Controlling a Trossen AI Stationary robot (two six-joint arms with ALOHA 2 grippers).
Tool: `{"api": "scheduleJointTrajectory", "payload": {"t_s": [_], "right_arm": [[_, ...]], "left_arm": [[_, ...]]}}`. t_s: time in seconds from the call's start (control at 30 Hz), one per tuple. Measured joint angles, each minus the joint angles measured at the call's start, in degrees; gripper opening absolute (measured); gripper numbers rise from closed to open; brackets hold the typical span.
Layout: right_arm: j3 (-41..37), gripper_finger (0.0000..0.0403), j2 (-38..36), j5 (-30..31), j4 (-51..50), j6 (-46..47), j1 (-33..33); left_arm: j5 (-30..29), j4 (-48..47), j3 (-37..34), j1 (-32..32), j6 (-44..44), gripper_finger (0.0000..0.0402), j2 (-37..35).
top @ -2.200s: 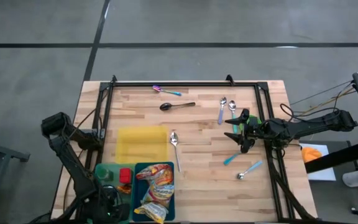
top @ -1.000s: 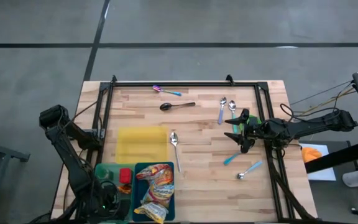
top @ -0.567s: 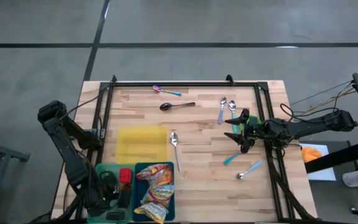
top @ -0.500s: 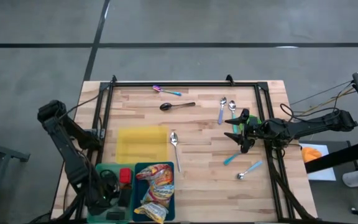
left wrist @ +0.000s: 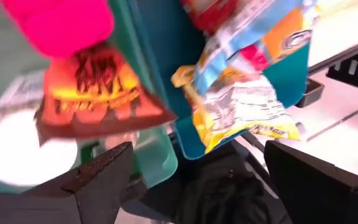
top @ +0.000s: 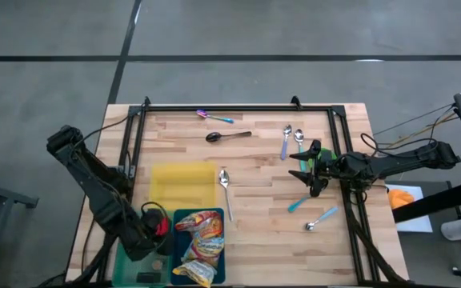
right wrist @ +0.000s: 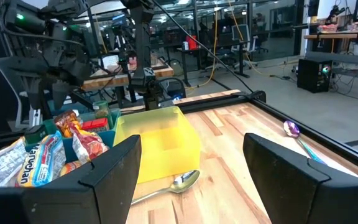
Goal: Pick & Place Food Item
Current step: Put the black spoon into the yellow bin
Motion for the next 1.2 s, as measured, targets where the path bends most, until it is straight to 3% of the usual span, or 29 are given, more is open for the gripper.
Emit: {"api": "scheduleJointTrajectory", "payload": {"t_s": [0.2,0.3,0.4,0.6,0.7,0.87,1.03,1.1,1.2], "right_arm": [[0.0,0.0281,0.0,0.0,0.0,0.0,0.0],[0.0,0.0281,0.0,0.0,0.0,0.0,0.0],[0.0,0.0281,0.0,0.0,0.0,0.0,0.0],[0.0,0.0281,0.0,0.0,0.0,0.0,0.0],[0.0,0.0281,0.0,0.0,0.0,0.0,0.0],[0.0,0.0281,0.0,0.0,0.0,0.0,0.0],[0.0,0.0281,0.0,0.0,0.0,0.0,0.0],[0.0,0.0281,0.0,0.0,0.0,0.0,0.0],[0.0,0.0281,0.0,0.0,0.0,0.0,0.0]], "left_arm": [[-0.3,-3.3,0.0,4.1,13.7,0.0365,-1.6],[-3.8,-6.8,0.3,7.0,23.5,0.0365,-3.5],[-11.5,-8.8,0.3,9.9,36.2,0.0365,-5.5],[-34.3,-6.5,0.3,14.4,59.7,0.0365,-8.4],[-38.1,-6.1,0.3,18.9,66.3,0.0365,-9.6],[-33.7,-4.4,1.0,35.0,73.9,0.0365,-12.1],[-13.9,4.5,-2.1,52.4,86.6,0.0365,-10.4],[-8.7,8.0,-4.5,56.0,89.6,0.0365,-9.0],[-5.9,14.1,-8.3,58.7,95.6,0.0365,-6.9]]}}
